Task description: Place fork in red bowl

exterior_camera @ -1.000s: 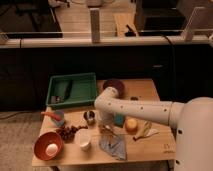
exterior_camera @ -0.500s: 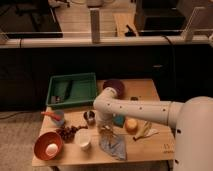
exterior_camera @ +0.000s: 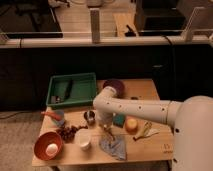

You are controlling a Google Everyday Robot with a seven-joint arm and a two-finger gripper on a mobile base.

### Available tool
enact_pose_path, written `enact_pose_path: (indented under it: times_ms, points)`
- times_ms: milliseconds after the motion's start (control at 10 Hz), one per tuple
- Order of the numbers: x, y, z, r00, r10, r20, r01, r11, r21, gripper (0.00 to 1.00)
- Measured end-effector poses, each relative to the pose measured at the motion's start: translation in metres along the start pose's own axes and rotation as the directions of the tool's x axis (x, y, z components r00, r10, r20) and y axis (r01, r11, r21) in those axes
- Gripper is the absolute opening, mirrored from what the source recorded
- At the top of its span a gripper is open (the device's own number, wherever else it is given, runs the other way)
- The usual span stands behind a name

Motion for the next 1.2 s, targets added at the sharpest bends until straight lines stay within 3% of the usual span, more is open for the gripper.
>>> enact_pose_path:
  times_ms: [500, 1200]
  points:
    - [0.0104, 0.0023, -0.0002, 1.0, 0.021, -0.017, -0.021, 1.0, 0.006, 0.36]
    - [0.0108, 0.0009, -0.0032, 0.999, 0.022, -0.046, -0.022, 1.0, -0.005, 0.54]
